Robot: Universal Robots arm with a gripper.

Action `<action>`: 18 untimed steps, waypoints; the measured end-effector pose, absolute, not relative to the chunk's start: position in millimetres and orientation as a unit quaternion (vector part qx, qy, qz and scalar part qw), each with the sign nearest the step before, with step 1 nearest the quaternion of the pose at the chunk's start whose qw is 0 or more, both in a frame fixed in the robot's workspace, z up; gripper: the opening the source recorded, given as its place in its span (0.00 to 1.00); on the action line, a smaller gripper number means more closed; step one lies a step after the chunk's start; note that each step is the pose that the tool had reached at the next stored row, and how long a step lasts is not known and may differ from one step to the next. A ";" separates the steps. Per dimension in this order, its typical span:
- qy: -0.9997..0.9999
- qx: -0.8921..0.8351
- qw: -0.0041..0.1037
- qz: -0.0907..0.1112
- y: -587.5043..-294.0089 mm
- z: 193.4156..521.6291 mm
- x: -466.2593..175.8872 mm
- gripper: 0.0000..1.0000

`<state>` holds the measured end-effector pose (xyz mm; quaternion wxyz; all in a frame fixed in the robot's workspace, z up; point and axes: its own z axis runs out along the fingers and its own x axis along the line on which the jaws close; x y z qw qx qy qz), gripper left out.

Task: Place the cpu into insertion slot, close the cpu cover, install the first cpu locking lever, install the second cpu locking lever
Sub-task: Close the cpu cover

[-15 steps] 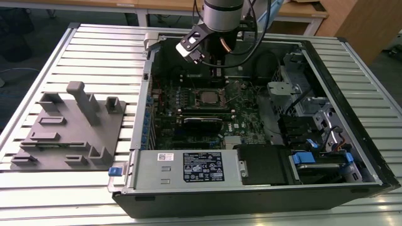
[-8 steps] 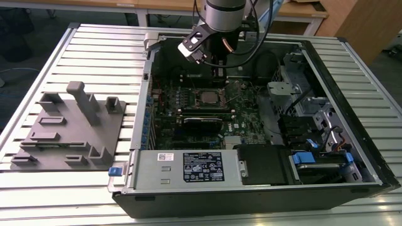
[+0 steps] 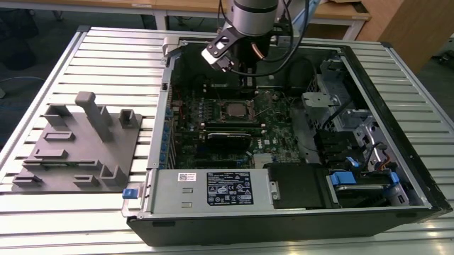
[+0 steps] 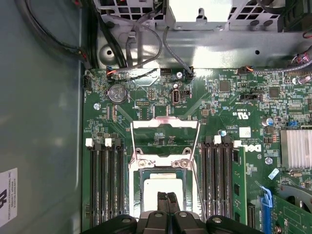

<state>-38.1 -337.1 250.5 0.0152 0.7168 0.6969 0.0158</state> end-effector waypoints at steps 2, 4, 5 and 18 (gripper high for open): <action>0.697 0.717 0.015 0.016 -337.0 250.5 -36.4 0.10; 0.697 0.717 0.015 0.016 -336.9 250.4 -34.8 0.10; 0.697 0.717 0.015 0.016 -336.8 250.4 -34.1 0.10; 0.697 0.717 0.015 0.016 -336.3 250.2 -31.5 0.10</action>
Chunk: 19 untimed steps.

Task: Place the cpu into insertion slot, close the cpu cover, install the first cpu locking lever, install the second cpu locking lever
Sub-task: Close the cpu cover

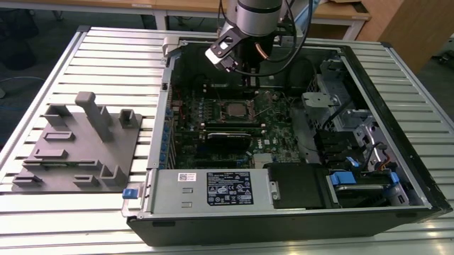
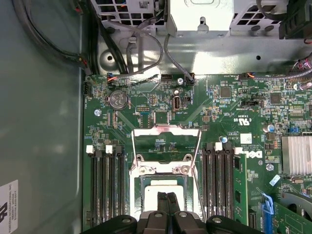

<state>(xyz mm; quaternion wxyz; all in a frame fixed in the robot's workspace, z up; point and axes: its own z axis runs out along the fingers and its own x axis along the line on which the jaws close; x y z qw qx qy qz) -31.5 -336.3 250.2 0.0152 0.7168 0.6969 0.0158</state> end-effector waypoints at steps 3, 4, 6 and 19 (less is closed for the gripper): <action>0.697 0.717 0.015 0.016 -336.2 250.1 -30.1 0.10; 0.697 0.717 0.015 0.016 -336.2 250.1 -29.4 0.10; 0.697 0.717 0.015 0.016 -336.1 250.0 -27.4 0.10; 0.697 0.717 0.015 0.016 -335.7 249.8 -17.0 0.10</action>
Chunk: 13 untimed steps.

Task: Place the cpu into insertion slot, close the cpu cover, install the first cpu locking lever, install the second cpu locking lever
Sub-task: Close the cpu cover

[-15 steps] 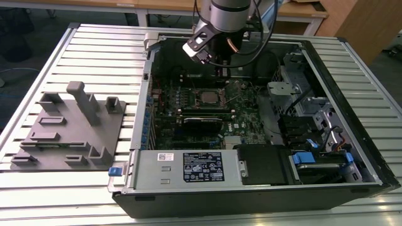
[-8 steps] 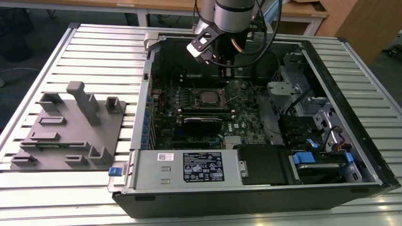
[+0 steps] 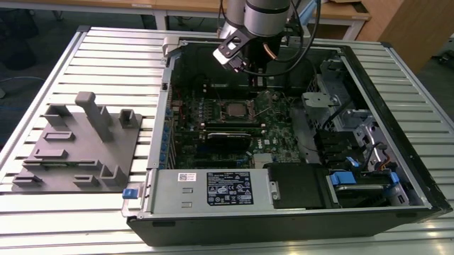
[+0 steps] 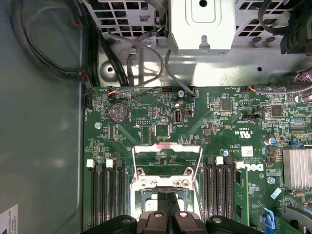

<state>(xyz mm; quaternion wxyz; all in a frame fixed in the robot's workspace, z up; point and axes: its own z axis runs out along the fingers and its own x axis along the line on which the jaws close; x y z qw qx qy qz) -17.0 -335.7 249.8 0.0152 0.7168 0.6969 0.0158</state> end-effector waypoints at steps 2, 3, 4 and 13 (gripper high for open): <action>0.697 0.717 0.015 0.016 -335.7 250.2 -17.0 0.10; 0.697 0.717 0.015 0.016 -335.7 250.6 -17.0 0.10; 0.697 0.717 0.015 0.016 -335.7 251.1 -17.0 0.10; 0.697 0.717 0.015 0.016 -335.7 254.5 -17.0 0.10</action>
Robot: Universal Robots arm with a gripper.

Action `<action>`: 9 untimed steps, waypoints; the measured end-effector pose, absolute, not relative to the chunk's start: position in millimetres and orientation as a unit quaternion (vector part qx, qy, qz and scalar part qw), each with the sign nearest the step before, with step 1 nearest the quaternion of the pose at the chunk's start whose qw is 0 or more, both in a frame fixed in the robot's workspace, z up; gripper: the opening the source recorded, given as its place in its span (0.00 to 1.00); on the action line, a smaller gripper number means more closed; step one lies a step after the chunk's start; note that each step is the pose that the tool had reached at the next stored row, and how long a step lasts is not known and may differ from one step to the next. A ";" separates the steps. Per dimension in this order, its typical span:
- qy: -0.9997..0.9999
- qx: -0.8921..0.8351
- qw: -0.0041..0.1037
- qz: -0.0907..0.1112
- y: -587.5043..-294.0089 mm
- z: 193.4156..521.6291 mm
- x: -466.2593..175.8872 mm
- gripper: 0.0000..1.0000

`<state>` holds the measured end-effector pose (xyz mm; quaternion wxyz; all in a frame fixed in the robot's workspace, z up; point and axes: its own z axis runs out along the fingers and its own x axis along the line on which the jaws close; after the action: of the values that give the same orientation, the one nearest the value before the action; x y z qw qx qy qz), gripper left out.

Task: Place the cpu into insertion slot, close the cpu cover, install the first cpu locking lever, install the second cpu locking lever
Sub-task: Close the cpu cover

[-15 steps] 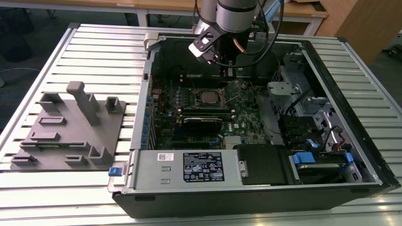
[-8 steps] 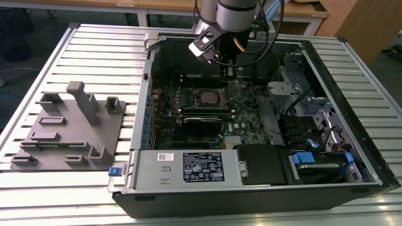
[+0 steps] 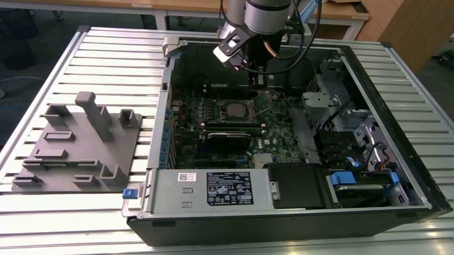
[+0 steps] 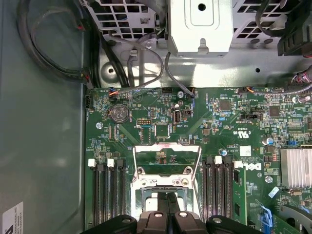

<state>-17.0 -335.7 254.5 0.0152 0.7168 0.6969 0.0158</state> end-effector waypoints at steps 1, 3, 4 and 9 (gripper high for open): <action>0.697 0.717 0.015 0.016 -335.7 254.5 -17.0 0.10; 0.697 0.717 0.015 0.016 -335.7 254.5 -16.6 0.10; 0.697 0.717 0.015 0.016 -335.7 254.6 -16.4 0.10; 0.697 0.717 0.015 0.016 -335.5 255.2 -15.8 0.10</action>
<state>-15.8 -335.5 255.2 0.0152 0.7168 0.6969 0.0158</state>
